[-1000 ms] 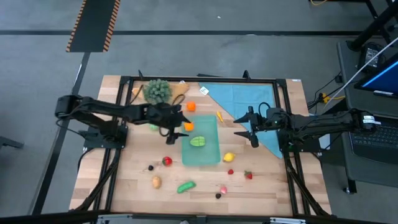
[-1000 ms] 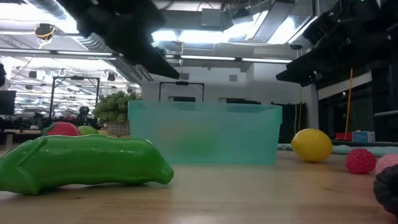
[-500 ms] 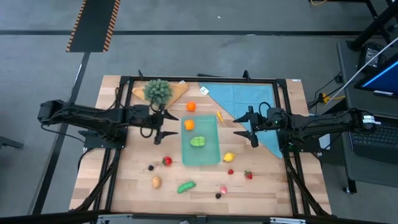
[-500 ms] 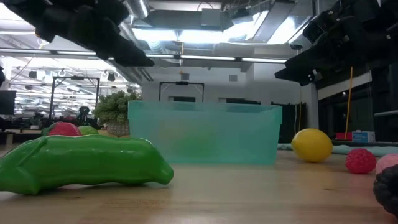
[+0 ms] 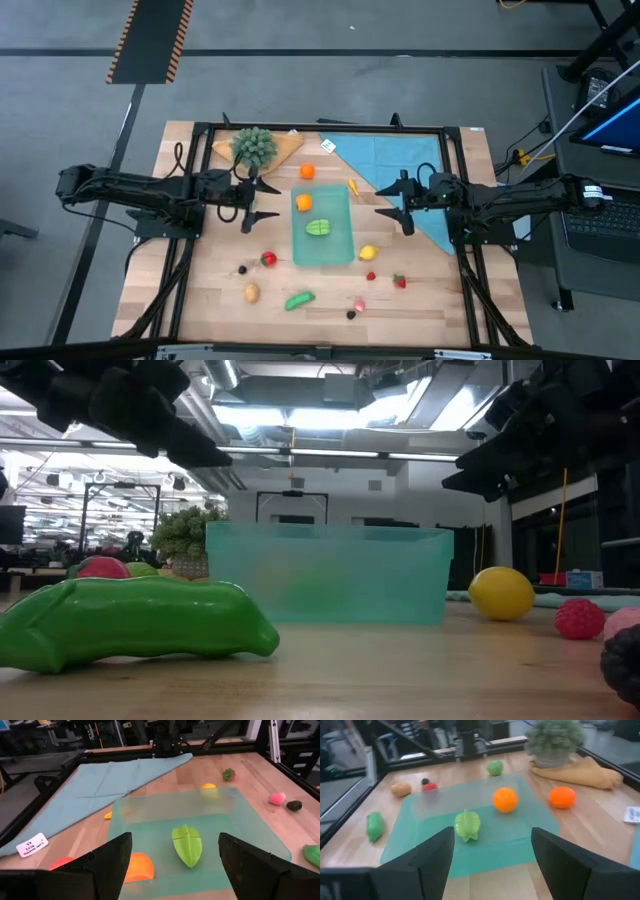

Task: Pick and placing Produce into tupperware
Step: Put the lemon into the bin

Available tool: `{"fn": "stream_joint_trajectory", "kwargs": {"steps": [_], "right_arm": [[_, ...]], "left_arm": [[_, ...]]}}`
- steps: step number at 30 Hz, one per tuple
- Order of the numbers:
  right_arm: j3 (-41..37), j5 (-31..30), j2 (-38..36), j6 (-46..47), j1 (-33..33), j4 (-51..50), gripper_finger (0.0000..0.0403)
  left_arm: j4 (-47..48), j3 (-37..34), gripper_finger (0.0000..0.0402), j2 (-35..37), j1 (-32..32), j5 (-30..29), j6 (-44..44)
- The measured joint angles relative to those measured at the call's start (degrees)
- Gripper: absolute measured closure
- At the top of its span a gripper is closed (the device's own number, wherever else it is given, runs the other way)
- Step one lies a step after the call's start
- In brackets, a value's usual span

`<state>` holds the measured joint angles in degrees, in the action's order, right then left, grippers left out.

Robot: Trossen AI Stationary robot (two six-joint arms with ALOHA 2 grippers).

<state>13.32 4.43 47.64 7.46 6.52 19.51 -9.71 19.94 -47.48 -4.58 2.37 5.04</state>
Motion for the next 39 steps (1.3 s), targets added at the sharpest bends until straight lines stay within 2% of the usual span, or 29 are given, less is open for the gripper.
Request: {"fn": "stream_joint_trajectory", "kwargs": {"steps": [16,23,27,30,39], "right_arm": [[0.0,-1.8,0.0,-0.2,0.0,-1.66,0.0136],[0.0,5.68,0.0,-1.51,-0.7,-1.8,0.0136],[0.4,7.31,0.0,-1.52,-3.12,-2.56,0.0136],[2.99,6.99,0.0,-2.41,-5.35,-7.03,0.0136],[14.6,-1.63,2.33,-4.65,-13.69,-25.5,0.0136]], "left_arm": [[0.01,0.0,0.0113,-0.02,0.0,0.0,-0.18],[0.01,0.0,0.0113,-0.02,0.0,0.0,-0.51],[0.01,0.0,0.0113,-0.02,0.0,0.01,-1.77],[0.01,0.0,0.0113,-0.02,0.0,0.0,-1.79],[0.01,0.0,0.0113,-0.02,0.0,0.02,-1.95]]}}
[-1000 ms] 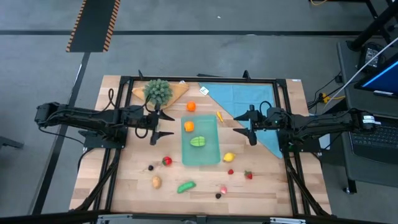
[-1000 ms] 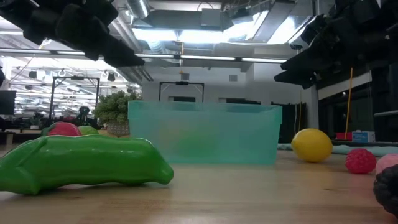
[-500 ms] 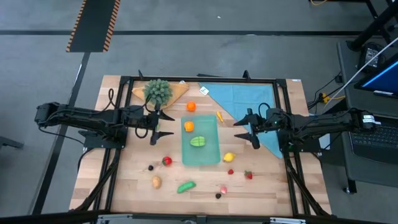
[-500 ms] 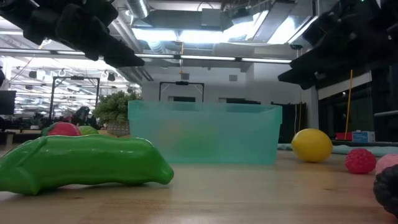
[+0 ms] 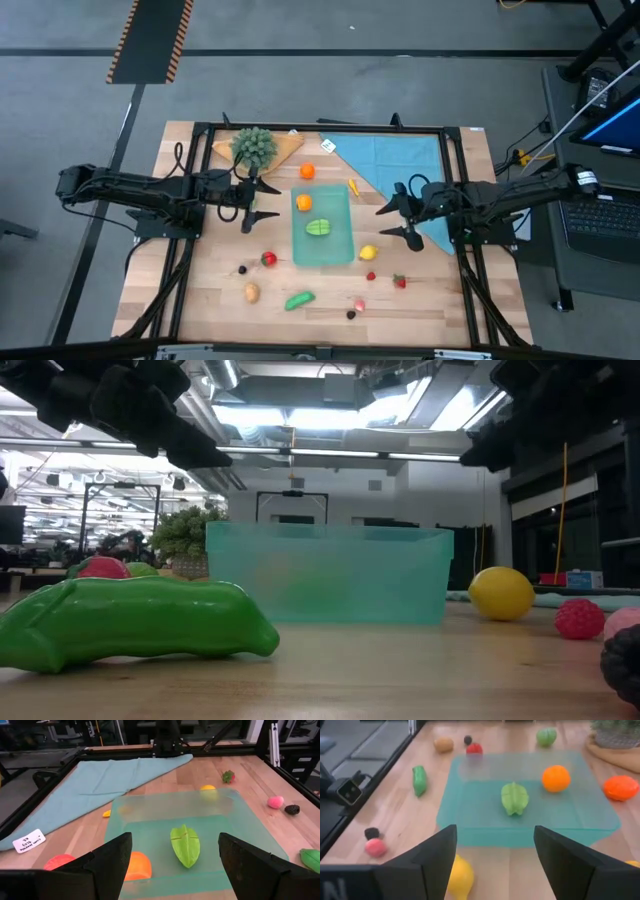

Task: Pick and placing Produce into tupperware
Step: Put the lemon into the bin

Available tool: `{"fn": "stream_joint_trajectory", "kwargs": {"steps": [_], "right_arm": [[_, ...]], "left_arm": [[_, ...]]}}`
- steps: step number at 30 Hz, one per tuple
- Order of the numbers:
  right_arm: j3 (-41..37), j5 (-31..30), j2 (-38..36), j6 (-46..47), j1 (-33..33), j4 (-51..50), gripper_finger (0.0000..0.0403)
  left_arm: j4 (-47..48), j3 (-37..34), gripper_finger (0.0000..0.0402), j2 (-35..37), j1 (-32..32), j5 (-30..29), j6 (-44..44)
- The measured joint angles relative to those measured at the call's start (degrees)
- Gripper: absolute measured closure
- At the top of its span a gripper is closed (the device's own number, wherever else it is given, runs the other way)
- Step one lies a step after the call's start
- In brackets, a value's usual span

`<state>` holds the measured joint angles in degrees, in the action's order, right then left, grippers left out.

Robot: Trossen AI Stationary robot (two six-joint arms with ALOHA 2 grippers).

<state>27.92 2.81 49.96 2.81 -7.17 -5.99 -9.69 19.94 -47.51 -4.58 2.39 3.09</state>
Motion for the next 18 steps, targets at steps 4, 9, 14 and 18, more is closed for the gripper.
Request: {"fn": "stream_joint_trajectory", "kwargs": {"steps": [4,9,14,18], "right_arm": [[5.26,-1.86,4.26,0.58,-3.6,-3.74,0.0136],[13.8,-5.03,11.97,1.59,-7.64,-12.61,0.0136],[21.54,-5.24,20.28,6.01,-10.2,-23.6,0.0136],[24.76,-5.34,25.56,10.31,-11.61,-27.78,0.0136]], "left_arm": [[0.0,0.0,0.0113,0.0,0.0,-0.01,0.0],[0.17,0.0,0.0113,0.0,0.0,0.0,0.0],[0.33,0.0,0.0113,0.0,0.0,-0.02,0.0],[1.39,0.0,0.0113,-0.02,0.0,0.0,0.0]]}}
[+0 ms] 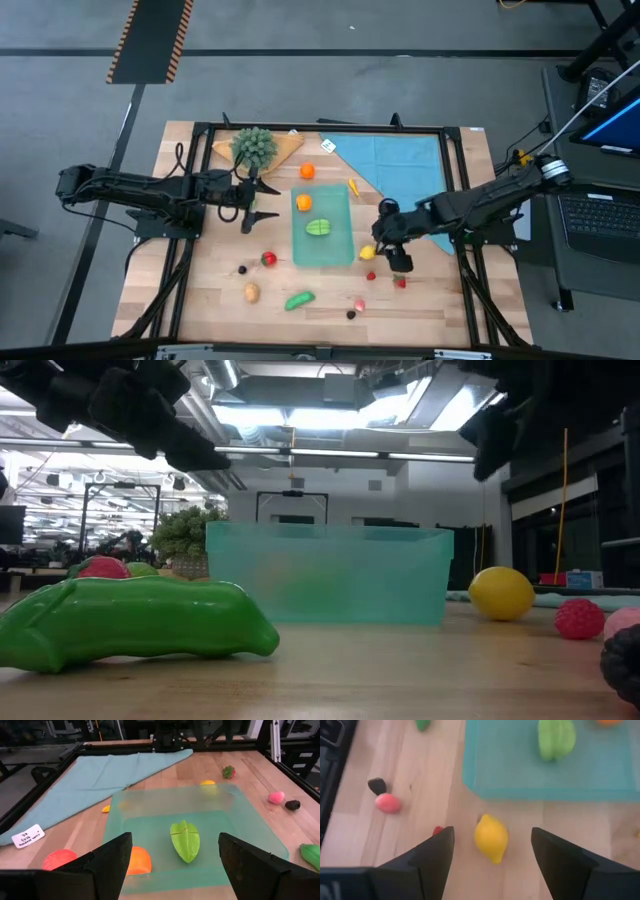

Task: Pick and placing Produce into tupperware
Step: Put the lemon into the bin

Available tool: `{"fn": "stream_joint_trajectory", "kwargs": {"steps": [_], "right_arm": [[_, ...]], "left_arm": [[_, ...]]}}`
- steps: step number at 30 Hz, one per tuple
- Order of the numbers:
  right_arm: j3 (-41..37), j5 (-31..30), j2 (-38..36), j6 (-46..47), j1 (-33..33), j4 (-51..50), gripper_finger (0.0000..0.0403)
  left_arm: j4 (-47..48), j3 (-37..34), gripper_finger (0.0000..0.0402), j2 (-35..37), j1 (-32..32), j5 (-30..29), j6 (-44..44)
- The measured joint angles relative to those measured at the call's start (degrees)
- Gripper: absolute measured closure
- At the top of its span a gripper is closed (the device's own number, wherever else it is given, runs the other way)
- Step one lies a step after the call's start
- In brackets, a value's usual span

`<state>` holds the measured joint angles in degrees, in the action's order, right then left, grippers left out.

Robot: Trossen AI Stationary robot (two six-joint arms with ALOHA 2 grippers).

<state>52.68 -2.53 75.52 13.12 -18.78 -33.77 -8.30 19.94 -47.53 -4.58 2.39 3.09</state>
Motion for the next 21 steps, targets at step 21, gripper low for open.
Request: {"fn": "stream_joint_trajectory", "kwargs": {"steps": [21], "right_arm": [[0.31,0.11,13.68,0.81,-1.08,2.39,0.0136]], "left_arm": [[2.93,0.0,0.0113,-0.13,0.0,-0.01,-0.07]]}}
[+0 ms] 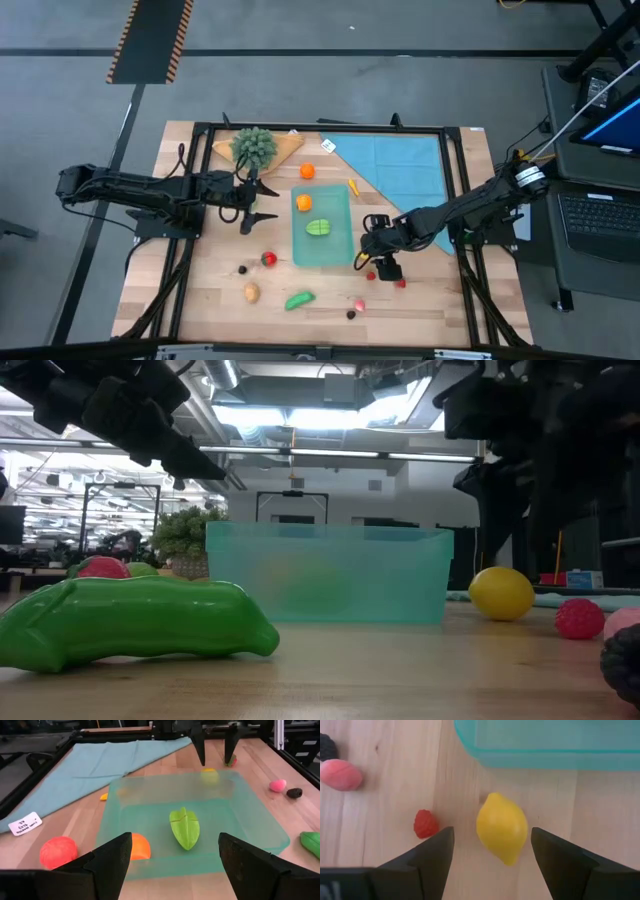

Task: Pick and placing Produce into tupperware
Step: Put the lemon into the bin

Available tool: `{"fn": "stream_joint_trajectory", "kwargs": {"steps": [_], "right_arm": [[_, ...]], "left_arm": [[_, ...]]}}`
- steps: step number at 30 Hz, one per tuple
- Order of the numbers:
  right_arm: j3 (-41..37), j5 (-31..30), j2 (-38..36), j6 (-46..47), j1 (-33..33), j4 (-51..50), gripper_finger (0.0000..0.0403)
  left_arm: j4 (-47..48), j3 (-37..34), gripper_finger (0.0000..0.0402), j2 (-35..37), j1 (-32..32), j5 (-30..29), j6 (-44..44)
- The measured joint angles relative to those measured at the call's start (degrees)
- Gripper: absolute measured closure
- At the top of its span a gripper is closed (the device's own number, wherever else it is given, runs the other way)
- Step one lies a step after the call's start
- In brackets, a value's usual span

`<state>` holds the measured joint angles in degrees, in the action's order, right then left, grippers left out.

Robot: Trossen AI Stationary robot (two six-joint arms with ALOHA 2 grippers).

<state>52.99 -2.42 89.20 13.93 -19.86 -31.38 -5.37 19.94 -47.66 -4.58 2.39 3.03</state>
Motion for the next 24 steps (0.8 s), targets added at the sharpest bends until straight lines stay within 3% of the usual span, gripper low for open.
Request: {"fn": "stream_joint_trajectory", "kwargs": {"steps": [24], "right_arm": [[-0.02,-0.11,8.24,-0.6,0.17,4.16,0.0136]], "left_arm": [[0.25,0.0,0.0113,0.0,0.0,0.01,0.05]]}}
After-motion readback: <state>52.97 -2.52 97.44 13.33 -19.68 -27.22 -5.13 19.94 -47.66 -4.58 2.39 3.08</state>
